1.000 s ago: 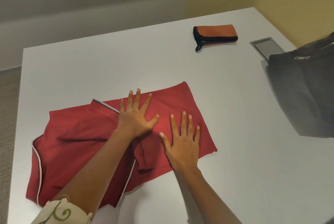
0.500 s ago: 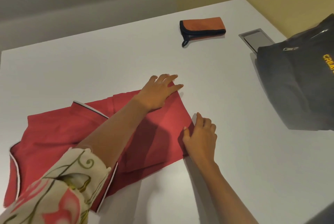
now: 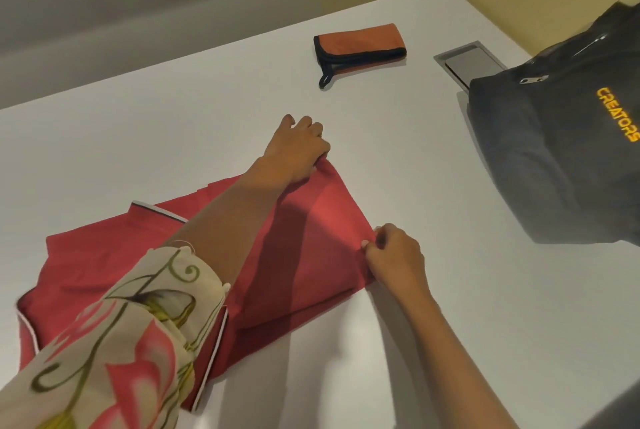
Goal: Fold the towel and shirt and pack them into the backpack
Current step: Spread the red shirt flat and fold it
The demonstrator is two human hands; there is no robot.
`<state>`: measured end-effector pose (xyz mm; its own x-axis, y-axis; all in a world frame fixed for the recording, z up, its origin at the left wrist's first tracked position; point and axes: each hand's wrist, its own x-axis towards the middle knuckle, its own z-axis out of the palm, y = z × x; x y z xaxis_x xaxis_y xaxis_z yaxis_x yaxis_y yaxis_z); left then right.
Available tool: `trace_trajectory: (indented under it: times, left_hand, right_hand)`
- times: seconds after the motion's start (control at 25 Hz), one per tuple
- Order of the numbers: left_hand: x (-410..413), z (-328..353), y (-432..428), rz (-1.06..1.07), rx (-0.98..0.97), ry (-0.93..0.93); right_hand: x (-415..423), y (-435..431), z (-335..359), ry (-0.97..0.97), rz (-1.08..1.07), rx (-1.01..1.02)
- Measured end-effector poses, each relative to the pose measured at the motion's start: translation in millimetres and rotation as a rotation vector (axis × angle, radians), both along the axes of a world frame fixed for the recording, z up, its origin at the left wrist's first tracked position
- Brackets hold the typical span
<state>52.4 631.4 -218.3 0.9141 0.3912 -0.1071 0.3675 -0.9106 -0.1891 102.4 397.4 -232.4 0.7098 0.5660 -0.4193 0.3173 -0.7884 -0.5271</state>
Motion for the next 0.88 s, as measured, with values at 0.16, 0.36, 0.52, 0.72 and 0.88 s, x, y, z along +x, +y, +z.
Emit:
trace_trajectory:
  times: [0.16,0.36,0.52,0.72,0.88]
  left_hand:
    - [35.5,9.2,-6.3,-0.017,-0.054,-0.129]
    - [9.6,41.1,5.4,0.039,-0.149,-0.27]
    - [-71.8,66.6,24.4,0.154,-0.198,-0.391]
    - [-139.9,73.3,14.3,0.234,-0.315,-0.528]
    - [-247.4,58.5,16.9,0.356,-0.257,-0.552]
  right_hand:
    - [36.7,-9.5,20.0,-0.064,-0.084,0.043]
    - [20.1,2.9,62.5,-0.084,-0.115,0.196]
    - [-47.4,21.1,110.5,-0.065,-0.011,0.286]
    - [-109.0,17.7,128.4,-0.082,0.186,0.31]
    - [-193.2,27.9,124.1,-0.118,0.376,0.365]
